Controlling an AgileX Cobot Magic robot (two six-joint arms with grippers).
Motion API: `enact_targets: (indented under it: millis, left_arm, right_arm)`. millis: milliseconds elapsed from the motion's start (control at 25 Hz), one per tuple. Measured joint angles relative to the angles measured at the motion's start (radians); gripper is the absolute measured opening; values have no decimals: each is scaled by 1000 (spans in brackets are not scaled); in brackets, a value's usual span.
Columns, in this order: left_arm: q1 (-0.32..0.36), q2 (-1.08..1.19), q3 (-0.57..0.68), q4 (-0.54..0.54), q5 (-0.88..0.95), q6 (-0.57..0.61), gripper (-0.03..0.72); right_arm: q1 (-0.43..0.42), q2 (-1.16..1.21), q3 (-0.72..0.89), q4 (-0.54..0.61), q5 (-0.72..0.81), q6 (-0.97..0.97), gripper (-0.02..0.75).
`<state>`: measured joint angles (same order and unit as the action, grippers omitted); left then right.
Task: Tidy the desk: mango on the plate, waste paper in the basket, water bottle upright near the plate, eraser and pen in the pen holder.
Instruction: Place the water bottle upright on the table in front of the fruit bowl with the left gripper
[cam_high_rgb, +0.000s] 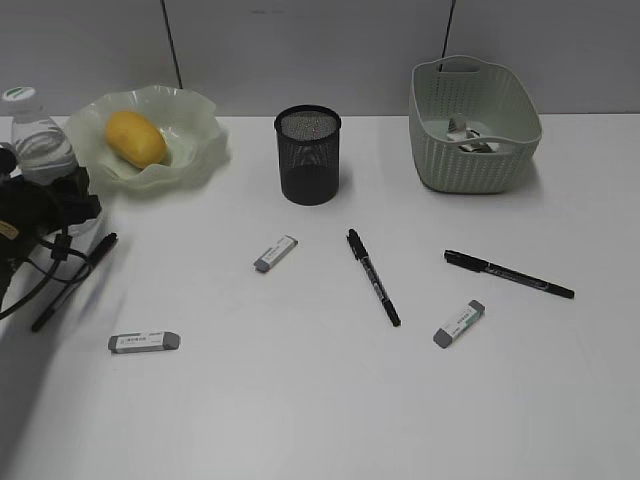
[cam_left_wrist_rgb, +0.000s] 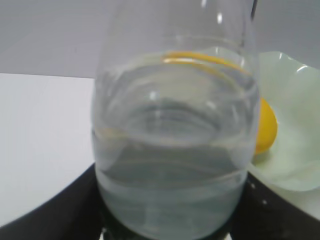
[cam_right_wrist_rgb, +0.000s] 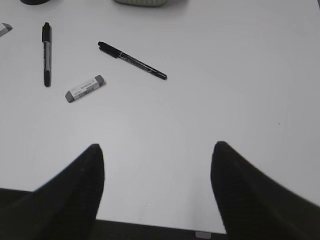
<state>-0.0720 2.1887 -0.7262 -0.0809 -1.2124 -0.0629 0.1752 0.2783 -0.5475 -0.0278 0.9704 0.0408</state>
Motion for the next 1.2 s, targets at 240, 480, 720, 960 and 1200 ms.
enact_targets:
  millis: [240, 480, 720, 960, 1200]
  left_arm:
    - [0, 0, 28, -1, -15, -4, 576]
    - [0, -10, 41, 2, 2, -4, 632]
    - [0, -87, 133, 2, 2, -4, 634]
    - [0, -228, 271, 12, 34, -4, 635]
    - [-1, -539, 293, 140, 493, -8, 631]
  right_arm:
    - [0, 0, 0, -1, -1, -1, 529]
    - [0, 0, 0, -2, -1, -1, 529]
    - [0, 0, 0, -2, -1, -2, 529]
    - [0, 0, 0, -2, -1, -4, 529]
    - [0, 0, 0, -2, -1, -4, 529]
